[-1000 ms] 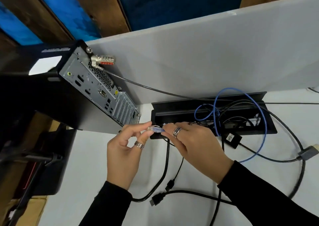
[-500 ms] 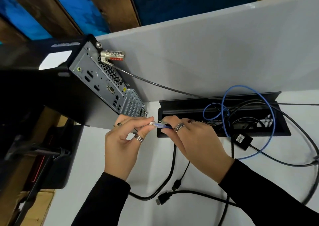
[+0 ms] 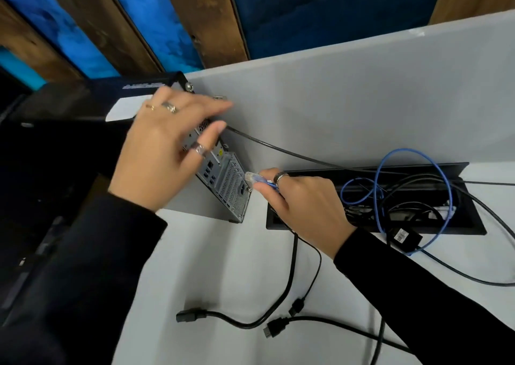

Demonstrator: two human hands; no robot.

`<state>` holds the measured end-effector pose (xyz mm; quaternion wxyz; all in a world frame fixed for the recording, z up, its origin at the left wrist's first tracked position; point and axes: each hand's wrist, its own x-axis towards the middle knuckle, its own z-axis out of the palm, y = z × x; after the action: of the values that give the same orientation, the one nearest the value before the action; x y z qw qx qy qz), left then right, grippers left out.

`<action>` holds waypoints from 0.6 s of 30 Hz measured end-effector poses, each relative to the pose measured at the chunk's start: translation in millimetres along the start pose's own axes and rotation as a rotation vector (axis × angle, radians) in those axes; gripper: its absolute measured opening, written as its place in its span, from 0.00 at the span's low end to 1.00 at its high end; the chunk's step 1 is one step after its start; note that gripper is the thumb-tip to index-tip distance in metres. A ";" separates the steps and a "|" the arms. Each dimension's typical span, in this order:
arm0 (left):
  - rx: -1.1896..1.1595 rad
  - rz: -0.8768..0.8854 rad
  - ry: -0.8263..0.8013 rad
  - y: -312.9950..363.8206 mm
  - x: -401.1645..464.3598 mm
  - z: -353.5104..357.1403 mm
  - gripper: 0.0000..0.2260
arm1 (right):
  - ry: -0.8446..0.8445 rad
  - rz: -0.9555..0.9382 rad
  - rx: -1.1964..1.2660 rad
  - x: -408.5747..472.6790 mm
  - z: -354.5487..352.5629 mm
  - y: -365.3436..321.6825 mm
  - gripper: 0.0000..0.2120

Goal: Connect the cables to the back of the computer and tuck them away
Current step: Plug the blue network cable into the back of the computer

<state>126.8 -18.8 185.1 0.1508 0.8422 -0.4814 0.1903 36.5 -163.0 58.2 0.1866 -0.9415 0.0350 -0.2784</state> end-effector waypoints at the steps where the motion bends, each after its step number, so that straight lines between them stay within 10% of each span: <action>1: 0.033 -0.003 -0.004 -5.4 6.4 -4.0 0.12 | 0.003 -0.001 -0.005 4.1 2.5 -1.1 0.14; 18: 0.111 -0.257 -0.219 -49.7 35.6 -8.1 0.26 | -0.019 0.000 0.063 36.8 45.7 -11.5 0.12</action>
<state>185.1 -17.7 205.3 0.0736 0.9194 -0.3723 0.1029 91.7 -143.5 45.8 0.2164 -0.9378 0.0243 -0.2704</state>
